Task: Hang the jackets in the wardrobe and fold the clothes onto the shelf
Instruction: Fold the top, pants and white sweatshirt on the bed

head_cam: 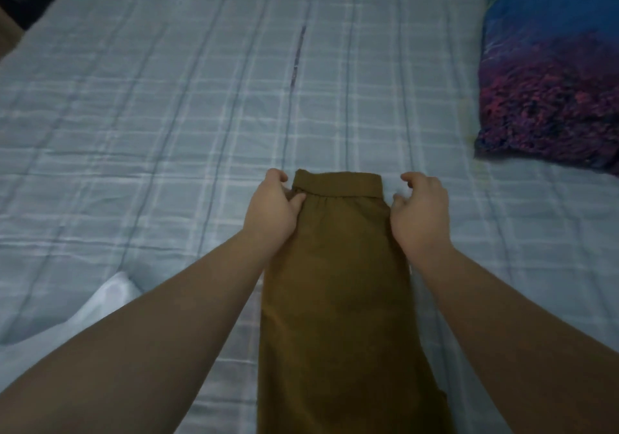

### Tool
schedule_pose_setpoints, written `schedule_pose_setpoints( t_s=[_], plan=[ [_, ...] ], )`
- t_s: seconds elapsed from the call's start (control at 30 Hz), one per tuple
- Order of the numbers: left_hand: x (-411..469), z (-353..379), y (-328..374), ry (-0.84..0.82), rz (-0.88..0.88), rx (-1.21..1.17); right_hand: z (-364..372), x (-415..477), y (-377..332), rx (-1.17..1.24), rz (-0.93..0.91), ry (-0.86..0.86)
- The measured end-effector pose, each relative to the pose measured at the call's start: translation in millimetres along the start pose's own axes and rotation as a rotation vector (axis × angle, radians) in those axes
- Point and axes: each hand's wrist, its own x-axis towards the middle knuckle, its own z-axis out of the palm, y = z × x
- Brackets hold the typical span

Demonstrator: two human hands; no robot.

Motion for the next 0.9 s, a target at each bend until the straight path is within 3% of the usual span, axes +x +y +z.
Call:
schedule_pose_setpoints(
  t_s=[0.07, 0.13, 0.23, 0.37, 0.7, 0.9],
  plan=[
    [-9.1, 4.8, -8.9, 0.168, 0.186, 0.199, 1.5, -6.7, 1.1, -0.006, -0.153, 0.031],
    [-22.8, 6.8, -9.9, 0.272, 0.416, 0.28, 4.0, -18.3, -3.1, -0.037, -0.305, -0.065],
    [-37.1, 19.5, -8.9, 0.056, 0.613, 0.415, 18.7, -28.4, -6.6, -0.221, -0.436, -0.259],
    [-33.1, 42.7, -23.0, -0.137, 0.523, 0.612, 39.8, -28.2, 3.3, -0.409, -0.452, -0.354],
    [-25.7, 60.5, -43.9, -0.075, 0.538, 0.673, 59.3, -29.8, 19.9, -0.496, -0.483, -0.317],
    [-92.1, 43.1, -41.2, -0.119, 0.471, 0.573, 24.1, -85.9, 7.7, -0.423, -0.423, -0.319]
  ],
)
